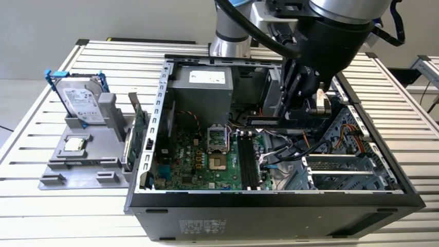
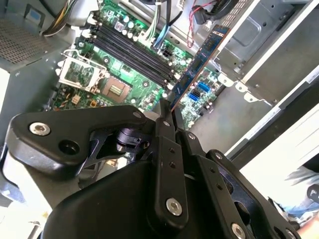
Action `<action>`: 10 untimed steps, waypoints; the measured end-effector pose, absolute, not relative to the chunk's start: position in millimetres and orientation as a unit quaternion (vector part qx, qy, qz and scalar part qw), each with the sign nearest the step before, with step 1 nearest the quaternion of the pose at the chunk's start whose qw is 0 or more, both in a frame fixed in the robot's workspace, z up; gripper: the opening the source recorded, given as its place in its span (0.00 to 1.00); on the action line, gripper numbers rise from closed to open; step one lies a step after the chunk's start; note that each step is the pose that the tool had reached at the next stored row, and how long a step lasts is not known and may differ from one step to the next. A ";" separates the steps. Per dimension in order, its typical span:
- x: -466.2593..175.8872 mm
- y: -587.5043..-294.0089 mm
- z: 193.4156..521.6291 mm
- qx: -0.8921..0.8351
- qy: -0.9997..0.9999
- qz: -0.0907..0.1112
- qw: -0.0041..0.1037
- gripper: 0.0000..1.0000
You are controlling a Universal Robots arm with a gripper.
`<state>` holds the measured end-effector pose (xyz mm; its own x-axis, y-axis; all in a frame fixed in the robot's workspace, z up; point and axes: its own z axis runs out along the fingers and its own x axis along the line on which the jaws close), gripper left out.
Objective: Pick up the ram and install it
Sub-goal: 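Pick up the ram and move it above insertion slot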
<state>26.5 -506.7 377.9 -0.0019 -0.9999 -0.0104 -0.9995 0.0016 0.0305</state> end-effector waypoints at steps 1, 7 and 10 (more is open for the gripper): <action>27.1 -506.7 377.8 0.705 -0.709 -0.014 0.007 0.00; 29.3 -506.7 377.8 0.701 -0.713 -0.015 0.007 0.00; 29.3 -506.7 377.8 0.701 -0.713 -0.014 0.007 0.00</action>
